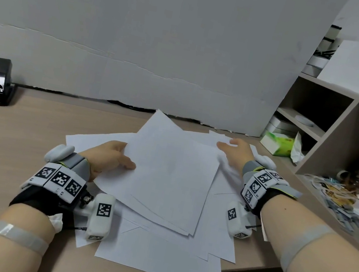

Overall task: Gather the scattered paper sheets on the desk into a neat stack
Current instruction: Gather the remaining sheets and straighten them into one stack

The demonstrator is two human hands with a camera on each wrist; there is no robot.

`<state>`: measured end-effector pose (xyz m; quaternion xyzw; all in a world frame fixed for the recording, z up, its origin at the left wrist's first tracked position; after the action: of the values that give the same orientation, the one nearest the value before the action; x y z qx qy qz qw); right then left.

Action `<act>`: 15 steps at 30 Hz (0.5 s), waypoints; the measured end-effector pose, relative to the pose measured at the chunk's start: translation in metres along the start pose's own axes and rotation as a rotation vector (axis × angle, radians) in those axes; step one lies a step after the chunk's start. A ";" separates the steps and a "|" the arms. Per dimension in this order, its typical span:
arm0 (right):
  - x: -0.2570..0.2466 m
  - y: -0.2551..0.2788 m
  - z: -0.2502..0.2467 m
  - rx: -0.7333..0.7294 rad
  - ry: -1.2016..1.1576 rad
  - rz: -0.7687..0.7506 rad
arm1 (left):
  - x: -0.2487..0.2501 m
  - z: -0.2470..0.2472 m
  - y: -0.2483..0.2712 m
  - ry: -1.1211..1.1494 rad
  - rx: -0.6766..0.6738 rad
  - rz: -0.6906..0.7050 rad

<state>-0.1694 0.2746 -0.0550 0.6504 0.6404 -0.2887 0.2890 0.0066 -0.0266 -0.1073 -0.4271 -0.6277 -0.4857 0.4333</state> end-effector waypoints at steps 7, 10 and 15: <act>0.057 0.011 -0.047 -0.028 0.614 0.247 | -0.006 -0.011 -0.004 0.136 0.235 -0.051; 0.078 0.014 -0.049 -0.068 0.714 0.315 | -0.009 -0.003 -0.008 0.246 0.241 -0.092; 0.078 0.016 -0.041 -0.116 0.748 0.290 | -0.007 0.018 -0.008 0.377 0.225 -0.102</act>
<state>-0.1522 0.3568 -0.0859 0.7767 0.6183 0.0484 0.1099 -0.0014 -0.0108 -0.1182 -0.2456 -0.6065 -0.5051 0.5628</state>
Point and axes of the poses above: each hand's wrist, its own y-axis away from the middle knuckle, its own z-axis out of the palm, x = y × z, the point moved 6 cm from there along -y, towards the middle knuckle, and after that the axes turned 2 degrees about y, right-handed, at the moved point
